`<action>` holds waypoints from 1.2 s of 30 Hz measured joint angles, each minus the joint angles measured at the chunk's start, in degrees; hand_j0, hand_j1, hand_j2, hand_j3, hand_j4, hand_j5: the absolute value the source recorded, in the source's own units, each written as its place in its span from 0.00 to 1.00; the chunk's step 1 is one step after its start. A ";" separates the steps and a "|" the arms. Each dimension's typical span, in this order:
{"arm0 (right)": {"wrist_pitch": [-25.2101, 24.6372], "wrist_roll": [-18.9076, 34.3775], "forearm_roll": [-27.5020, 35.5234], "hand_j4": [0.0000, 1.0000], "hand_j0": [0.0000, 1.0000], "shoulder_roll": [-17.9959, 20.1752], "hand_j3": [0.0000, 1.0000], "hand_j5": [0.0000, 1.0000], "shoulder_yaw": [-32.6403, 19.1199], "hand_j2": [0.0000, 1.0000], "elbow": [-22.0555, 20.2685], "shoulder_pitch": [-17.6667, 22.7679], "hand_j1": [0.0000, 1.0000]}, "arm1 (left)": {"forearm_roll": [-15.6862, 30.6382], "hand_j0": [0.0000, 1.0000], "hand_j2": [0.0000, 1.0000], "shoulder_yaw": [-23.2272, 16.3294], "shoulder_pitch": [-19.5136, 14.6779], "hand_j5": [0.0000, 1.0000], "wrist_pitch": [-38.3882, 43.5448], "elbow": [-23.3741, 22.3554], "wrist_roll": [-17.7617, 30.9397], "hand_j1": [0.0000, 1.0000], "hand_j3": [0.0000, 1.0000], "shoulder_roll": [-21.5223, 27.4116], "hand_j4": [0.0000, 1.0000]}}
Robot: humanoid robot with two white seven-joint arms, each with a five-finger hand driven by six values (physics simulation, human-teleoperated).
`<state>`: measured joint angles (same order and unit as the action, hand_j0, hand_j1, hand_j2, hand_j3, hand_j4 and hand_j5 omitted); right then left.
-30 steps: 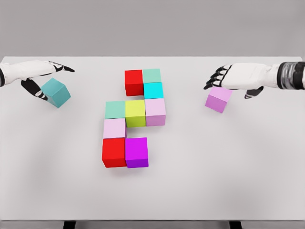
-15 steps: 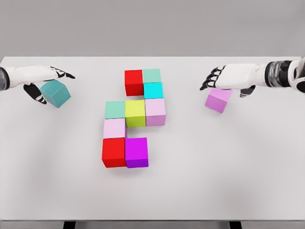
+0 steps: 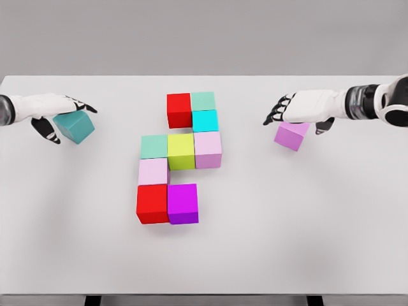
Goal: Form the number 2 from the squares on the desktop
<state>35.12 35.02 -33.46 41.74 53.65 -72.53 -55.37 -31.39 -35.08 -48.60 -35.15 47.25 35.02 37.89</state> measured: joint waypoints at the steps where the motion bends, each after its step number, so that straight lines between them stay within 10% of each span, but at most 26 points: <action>1: 0.00 0.00 -0.12 1.00 1.00 -0.13 1.00 1.00 0.25 1.00 0.29 -0.09 1.00 | 0.02 0.94 0.94 0.14 0.00 0.94 0.11 -0.21 -0.09 0.94 0.94 -0.21 0.94; 5: 0.00 0.00 -0.54 1.00 1.00 -1.03 1.00 1.00 0.91 1.00 1.70 -0.79 1.00 | -0.02 0.89 0.89 0.45 0.00 0.89 0.28 -0.67 -0.23 0.89 0.89 -0.74 0.89; 9: 0.00 0.00 -0.74 1.00 1.00 -1.66 1.00 1.00 1.10 1.00 2.58 -0.79 1.00 | 0.18 0.51 0.51 0.66 0.00 0.51 0.43 -0.84 -0.32 0.51 0.51 -0.94 0.51; 12: -0.01 0.00 -0.95 1.00 1.00 -2.01 1.00 1.00 1.13 1.00 3.06 -1.05 1.00 | 0.33 0.45 0.45 0.85 0.00 0.45 0.46 -0.93 -0.28 0.45 0.45 -0.92 0.45; 36: 0.00 0.00 -2.03 1.00 1.00 -3.22 1.00 1.00 2.39 1.00 5.64 -1.23 1.00 | 1.27 0.32 0.32 -0.02 -6.85 0.32 -0.02 -1.31 0.02 0.32 0.32 -9.31 0.32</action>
<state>35.12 35.02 -35.49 38.52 56.04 -66.89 -56.60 -30.12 -35.09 -55.46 -35.17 45.94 35.04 28.58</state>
